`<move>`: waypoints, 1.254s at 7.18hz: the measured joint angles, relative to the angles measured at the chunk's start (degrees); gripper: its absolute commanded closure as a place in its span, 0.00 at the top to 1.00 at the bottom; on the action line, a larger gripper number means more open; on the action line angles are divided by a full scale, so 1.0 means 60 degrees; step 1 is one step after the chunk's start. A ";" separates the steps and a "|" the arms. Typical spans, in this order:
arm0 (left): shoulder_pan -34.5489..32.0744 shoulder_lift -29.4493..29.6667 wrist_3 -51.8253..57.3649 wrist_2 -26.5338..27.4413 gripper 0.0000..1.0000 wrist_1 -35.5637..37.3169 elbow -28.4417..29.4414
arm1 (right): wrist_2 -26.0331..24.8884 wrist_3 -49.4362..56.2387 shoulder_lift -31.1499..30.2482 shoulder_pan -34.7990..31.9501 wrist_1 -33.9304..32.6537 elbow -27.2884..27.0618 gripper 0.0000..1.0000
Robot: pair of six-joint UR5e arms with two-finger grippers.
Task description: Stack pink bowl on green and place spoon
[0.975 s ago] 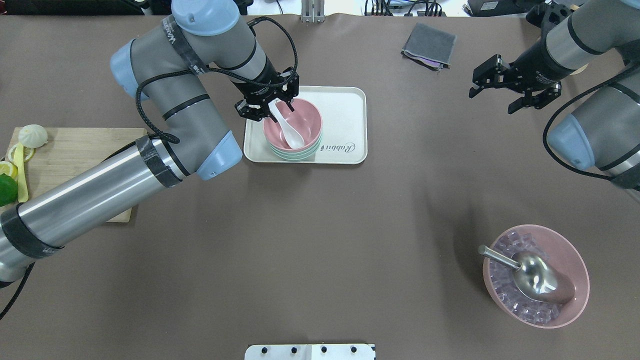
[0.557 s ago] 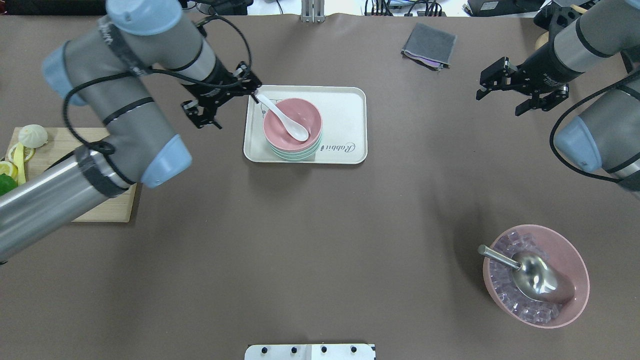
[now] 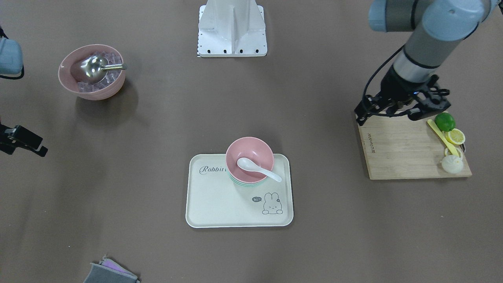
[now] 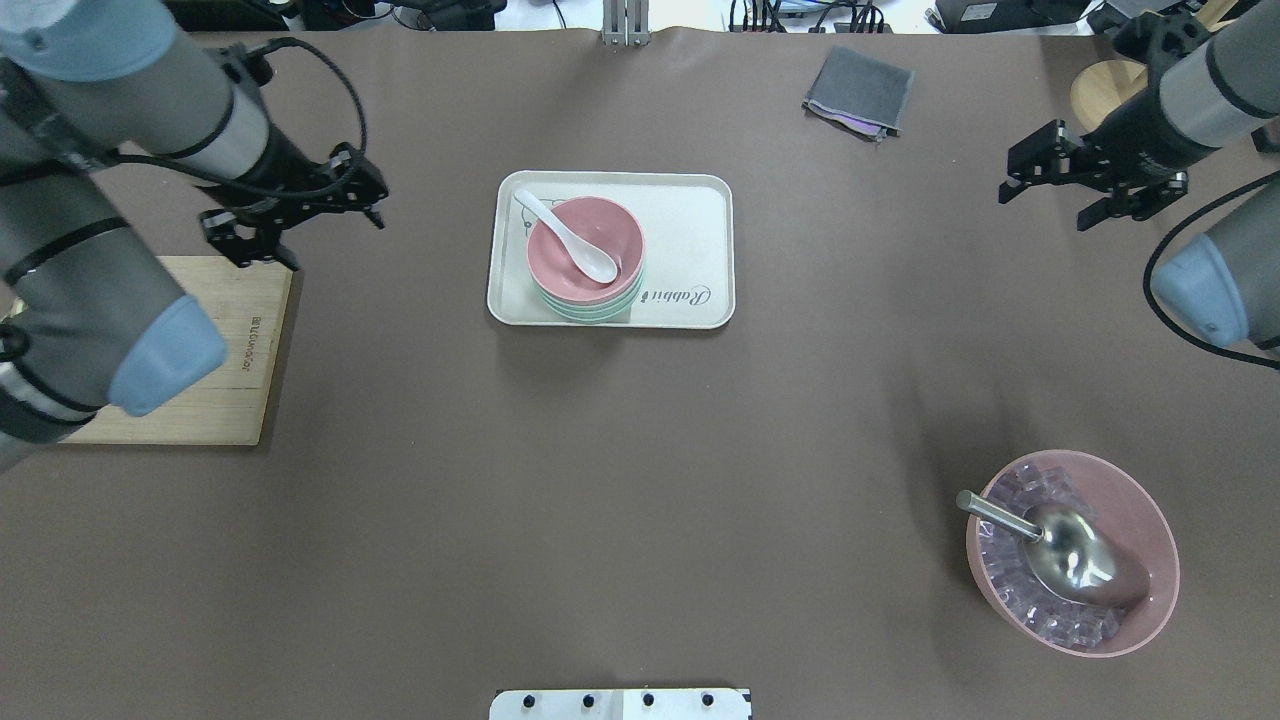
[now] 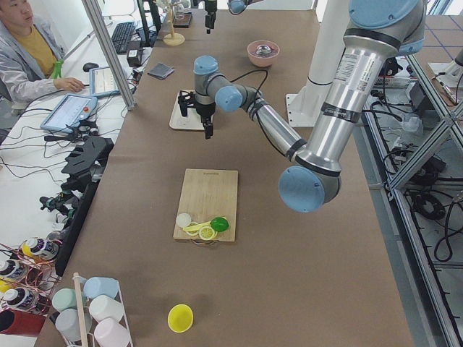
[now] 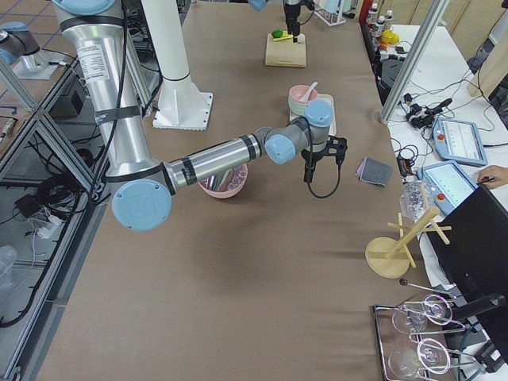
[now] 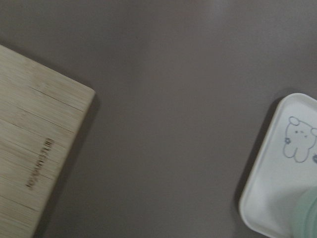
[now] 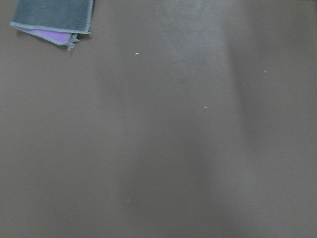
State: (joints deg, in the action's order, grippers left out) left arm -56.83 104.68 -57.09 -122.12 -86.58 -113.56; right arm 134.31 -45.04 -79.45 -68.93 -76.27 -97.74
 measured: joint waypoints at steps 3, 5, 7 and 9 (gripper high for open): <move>-0.2264 -0.2336 0.6068 -0.0320 0.98 -0.0029 -0.0104 | 0.0021 0.3300 -0.0917 -0.1232 -0.0152 0.0588 1.00; -0.3712 -0.2828 0.8704 -0.1579 0.98 -0.0532 0.1124 | 0.0027 0.5373 -0.0949 -0.1887 -0.1032 0.0938 1.00; -0.4541 -0.3081 1.0555 -0.2102 0.98 -0.1293 0.2432 | 0.0031 0.6906 -0.0672 -0.2345 -0.2370 0.0988 1.00; -0.4811 -0.3130 1.1262 -0.2152 0.98 -0.1596 0.3060 | 0.0025 0.7604 -0.0398 -0.2538 -0.3225 0.0960 1.00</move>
State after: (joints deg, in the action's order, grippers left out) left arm -85.70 85.90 10.48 -135.03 -96.16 -95.20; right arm 134.46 0.59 -81.83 -84.16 -95.62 -91.98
